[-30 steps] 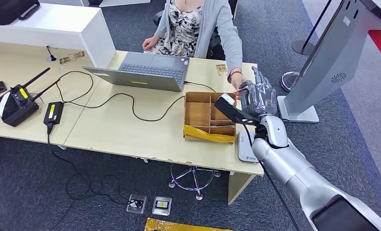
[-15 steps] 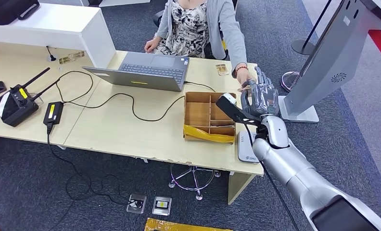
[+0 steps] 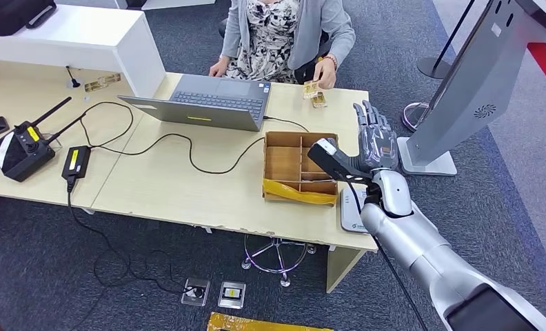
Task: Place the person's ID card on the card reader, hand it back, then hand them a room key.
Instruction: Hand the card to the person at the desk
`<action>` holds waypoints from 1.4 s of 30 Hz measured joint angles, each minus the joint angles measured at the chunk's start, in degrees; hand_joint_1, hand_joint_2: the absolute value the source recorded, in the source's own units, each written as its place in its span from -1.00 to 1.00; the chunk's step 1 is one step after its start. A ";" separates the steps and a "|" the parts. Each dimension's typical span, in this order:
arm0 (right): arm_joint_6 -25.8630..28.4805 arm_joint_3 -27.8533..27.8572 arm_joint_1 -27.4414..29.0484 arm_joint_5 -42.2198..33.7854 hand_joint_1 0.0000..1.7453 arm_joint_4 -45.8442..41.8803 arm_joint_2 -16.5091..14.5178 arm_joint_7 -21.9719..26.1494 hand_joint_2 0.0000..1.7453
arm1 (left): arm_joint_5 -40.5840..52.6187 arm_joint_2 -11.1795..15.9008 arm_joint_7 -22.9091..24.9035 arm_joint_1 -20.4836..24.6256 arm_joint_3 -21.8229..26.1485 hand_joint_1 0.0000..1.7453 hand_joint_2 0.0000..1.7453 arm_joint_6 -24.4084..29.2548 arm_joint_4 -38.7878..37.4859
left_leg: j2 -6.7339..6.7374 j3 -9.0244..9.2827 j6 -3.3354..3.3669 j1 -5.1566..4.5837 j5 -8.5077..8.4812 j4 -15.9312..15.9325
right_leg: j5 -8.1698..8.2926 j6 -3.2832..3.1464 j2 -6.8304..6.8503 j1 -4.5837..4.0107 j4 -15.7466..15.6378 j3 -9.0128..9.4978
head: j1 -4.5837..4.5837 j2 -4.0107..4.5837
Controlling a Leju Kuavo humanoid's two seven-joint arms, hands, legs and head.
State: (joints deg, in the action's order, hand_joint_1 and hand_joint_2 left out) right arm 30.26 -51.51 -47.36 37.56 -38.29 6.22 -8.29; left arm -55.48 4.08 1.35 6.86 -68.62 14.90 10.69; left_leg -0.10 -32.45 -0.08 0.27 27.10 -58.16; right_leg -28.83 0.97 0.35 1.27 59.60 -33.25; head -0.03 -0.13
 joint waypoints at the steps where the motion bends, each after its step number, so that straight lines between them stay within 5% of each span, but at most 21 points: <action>1: -0.14 0.06 0.25 0.20 -1.00 -0.76 0.32 -0.69 -1.00 | -0.11 0.02 -0.22 0.00 -0.01 -1.00 -1.00 0.06 0.00 | 0.00 0.00 0.00 0.00 0.00 0.00 | 0.00 0.00 0.00 0.00 0.00 0.00 | 0.01 0.00; 11: -7.03 3.44 9.75 3.11 -1.00 -21.50 7.81 -10.56 -1.00 | -1.14 0.42 -0.81 -0.10 -0.01 -1.00 -1.00 0.02 -0.02 | 0.02 -0.01 -0.04 0.00 0.05 -0.01 | 0.00 0.00 -0.02 0.01 -0.02 -0.03 | 0.01 0.00; 15: -9.27 4.75 14.53 3.61 -1.00 -32.15 11.01 -12.43 1.00 | -1.80 0.58 -0.83 -0.14 0.00 -1.00 -1.00 0.31 -0.04 | 0.06 -0.01 -0.05 0.00 0.05 0.00 | 0.00 0.00 -0.04 0.00 -0.02 -0.04 | 0.00 0.00; 25: -10.52 4.69 20.73 1.80 -1.00 -45.54 13.04 -13.82 1.00 | -2.36 0.62 -0.46 -0.06 0.01 -1.00 -1.00 0.77 -0.07 | 0.15 -0.02 -0.06 0.03 0.05 0.01 | 0.00 0.00 -0.07 -0.03 -0.02 -0.03 | -0.01 0.00; 42: -10.46 0.36 22.21 3.49 -1.00 -39.37 7.27 -11.31 1.00 | -2.27 0.20 2.19 0.17 0.01 -1.00 -1.00 2.35 -0.03 | 0.13 -0.07 -0.06 0.04 0.05 0.02 | -0.02 -0.02 -0.05 -0.04 -0.01 -0.04 | 0.01 0.00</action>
State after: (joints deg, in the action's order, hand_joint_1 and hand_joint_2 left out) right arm 19.80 -51.16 -25.15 41.05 -77.67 13.50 -19.60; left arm -57.76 4.27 3.54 7.03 -68.61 17.25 10.66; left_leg 0.03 -32.52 -0.14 0.31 27.15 -58.14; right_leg -28.85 0.94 0.30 1.22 59.59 -33.29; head -0.02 -0.13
